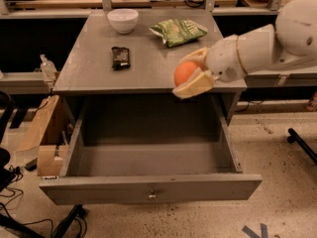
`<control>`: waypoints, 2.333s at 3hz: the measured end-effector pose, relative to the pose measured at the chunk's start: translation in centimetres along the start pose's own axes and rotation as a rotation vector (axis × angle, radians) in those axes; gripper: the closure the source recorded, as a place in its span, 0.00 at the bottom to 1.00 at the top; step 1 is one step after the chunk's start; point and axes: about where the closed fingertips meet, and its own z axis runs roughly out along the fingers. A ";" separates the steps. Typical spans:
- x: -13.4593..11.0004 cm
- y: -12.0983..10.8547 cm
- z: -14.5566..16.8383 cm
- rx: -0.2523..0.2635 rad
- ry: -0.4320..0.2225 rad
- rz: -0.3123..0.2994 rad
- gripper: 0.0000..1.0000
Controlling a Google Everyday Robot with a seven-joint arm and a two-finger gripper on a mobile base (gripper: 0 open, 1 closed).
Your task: Pick orange from top drawer and place on counter
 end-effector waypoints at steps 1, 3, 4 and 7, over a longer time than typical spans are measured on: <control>-1.9 -4.9 -1.8 0.053 -0.008 0.029 1.00; -0.4 -12.2 0.8 0.162 -0.032 0.164 1.00; 3.0 -13.4 3.3 0.200 -0.080 0.253 1.00; 6.4 -13.3 6.9 0.216 -0.134 0.328 0.51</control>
Offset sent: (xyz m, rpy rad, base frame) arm 0.1492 -0.0261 0.0501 0.0959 0.0025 -0.2647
